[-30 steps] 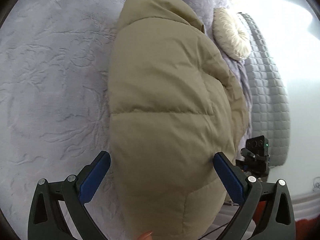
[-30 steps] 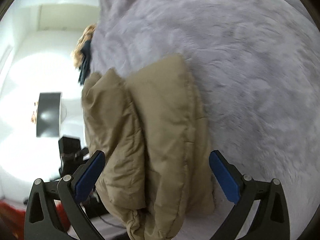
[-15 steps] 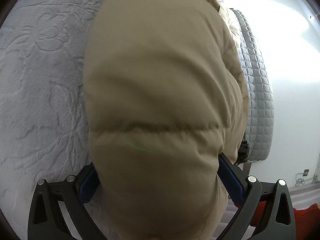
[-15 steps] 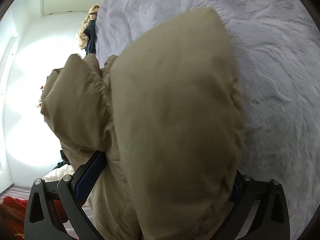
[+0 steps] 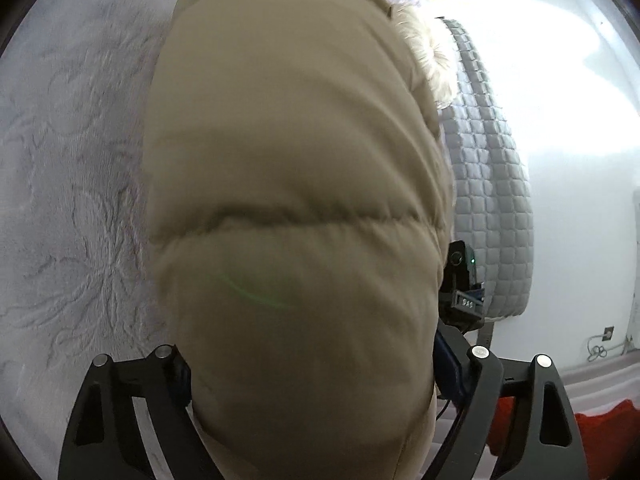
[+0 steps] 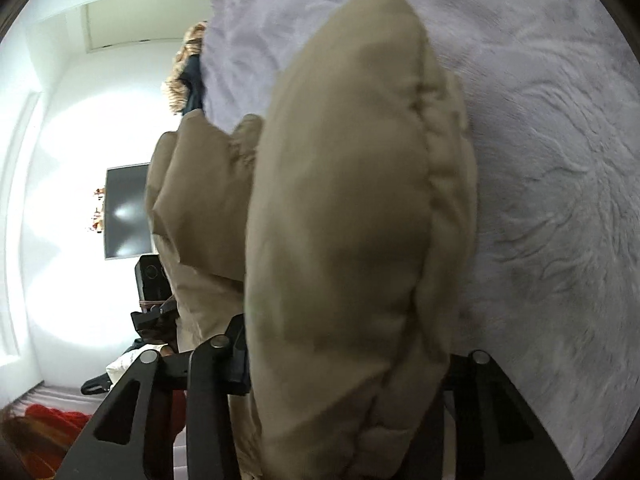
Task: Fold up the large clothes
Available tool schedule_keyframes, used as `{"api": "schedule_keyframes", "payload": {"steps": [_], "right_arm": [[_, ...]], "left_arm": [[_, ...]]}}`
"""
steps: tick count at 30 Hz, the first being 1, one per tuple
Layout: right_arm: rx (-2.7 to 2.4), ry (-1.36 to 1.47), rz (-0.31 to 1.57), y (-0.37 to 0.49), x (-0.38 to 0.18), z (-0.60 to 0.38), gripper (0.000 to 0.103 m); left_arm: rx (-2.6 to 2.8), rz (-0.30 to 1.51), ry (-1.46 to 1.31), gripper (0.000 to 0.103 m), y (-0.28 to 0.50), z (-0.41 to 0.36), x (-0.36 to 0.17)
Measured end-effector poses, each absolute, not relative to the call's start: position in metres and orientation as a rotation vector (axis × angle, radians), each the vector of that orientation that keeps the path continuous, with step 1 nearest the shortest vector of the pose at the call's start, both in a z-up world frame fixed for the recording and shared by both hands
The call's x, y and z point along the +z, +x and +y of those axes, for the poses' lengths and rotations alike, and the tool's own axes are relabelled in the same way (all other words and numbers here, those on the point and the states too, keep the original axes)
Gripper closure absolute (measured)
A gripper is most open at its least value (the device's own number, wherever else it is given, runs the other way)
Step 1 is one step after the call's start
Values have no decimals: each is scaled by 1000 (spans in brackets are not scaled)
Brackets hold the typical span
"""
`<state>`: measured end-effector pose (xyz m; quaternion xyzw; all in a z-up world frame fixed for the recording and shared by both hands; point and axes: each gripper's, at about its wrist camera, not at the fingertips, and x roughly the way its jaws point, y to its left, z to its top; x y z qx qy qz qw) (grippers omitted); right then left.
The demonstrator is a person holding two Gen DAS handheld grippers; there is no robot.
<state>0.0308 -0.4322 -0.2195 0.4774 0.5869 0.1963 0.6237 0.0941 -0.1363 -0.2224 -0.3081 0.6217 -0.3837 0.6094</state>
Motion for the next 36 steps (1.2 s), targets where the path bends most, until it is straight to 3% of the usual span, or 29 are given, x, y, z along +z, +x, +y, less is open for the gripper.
{"api": "schedule_keyframes", "payload": {"steps": [6, 15, 26, 29, 36], "right_arm": [[484, 1115, 1275, 51, -196, -398, 58], [540, 1093, 1250, 118, -203, -285, 58], [529, 1098, 1292, 203, -269, -141, 55], [469, 1127, 1306, 204, -284, -134, 44], [322, 986, 1319, 164, -233, -168, 42]], "left_arm": [[-908, 1343, -697, 15, 108, -122, -186], [-845, 1277, -670, 15, 152, -24, -164], [-699, 1286, -684, 14, 219, 108, -205], [-680, 1319, -767, 14, 223, 119, -237], [-606, 1302, -664, 14, 212, 119, -224]]}}
